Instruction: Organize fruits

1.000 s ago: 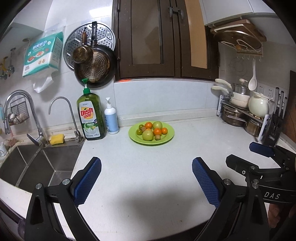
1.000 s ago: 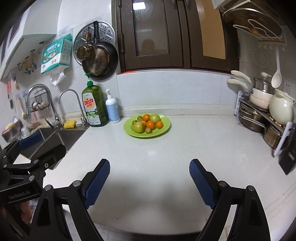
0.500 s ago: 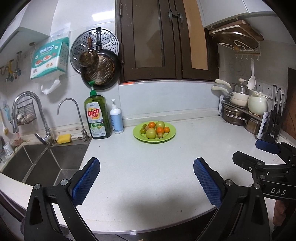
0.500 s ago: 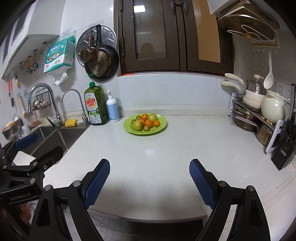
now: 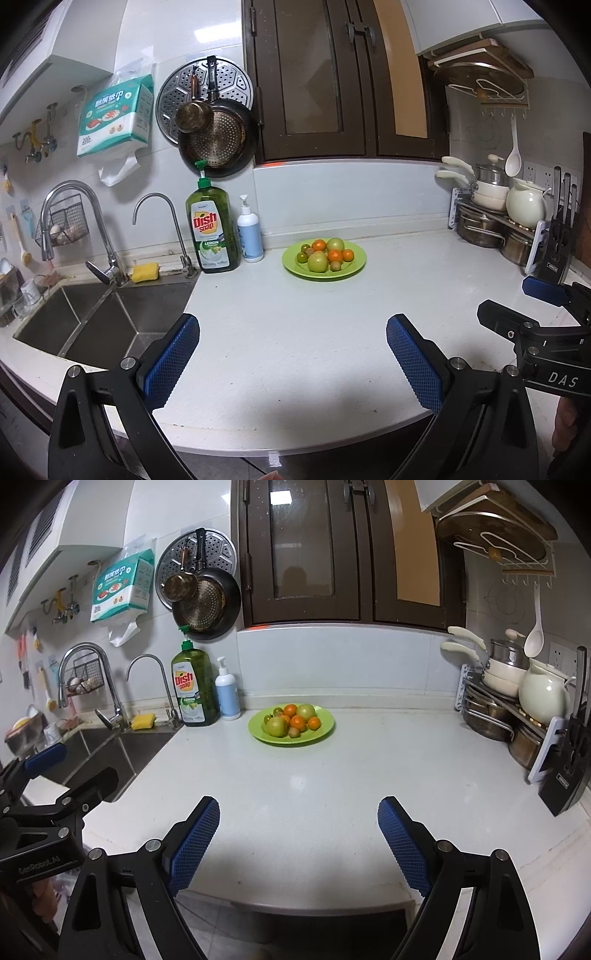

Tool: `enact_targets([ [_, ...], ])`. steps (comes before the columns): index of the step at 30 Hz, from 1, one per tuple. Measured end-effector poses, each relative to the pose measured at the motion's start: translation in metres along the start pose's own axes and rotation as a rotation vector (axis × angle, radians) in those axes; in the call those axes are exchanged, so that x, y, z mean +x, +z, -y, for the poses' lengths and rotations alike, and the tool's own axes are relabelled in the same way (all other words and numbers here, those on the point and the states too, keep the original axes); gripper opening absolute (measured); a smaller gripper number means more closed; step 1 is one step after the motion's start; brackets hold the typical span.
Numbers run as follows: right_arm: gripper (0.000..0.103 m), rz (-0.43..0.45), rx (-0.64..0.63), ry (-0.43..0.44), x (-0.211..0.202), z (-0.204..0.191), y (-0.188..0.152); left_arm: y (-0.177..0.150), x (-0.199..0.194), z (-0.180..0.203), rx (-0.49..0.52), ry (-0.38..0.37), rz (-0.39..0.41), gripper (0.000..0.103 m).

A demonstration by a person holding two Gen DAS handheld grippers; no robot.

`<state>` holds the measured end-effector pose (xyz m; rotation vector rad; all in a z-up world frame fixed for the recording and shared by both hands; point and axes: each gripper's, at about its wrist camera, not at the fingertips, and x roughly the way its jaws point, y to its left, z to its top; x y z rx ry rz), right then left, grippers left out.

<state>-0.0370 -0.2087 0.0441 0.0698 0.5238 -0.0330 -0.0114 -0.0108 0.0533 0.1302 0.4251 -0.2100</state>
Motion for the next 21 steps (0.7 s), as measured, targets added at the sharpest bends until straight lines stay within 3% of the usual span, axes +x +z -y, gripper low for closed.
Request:
enact_targets([
  [21,0.088,0.004,-0.012,0.006,-0.003,-0.002,-0.001,-0.004,-0.011,0.002,-0.008,0.023,0.013,0.103],
])
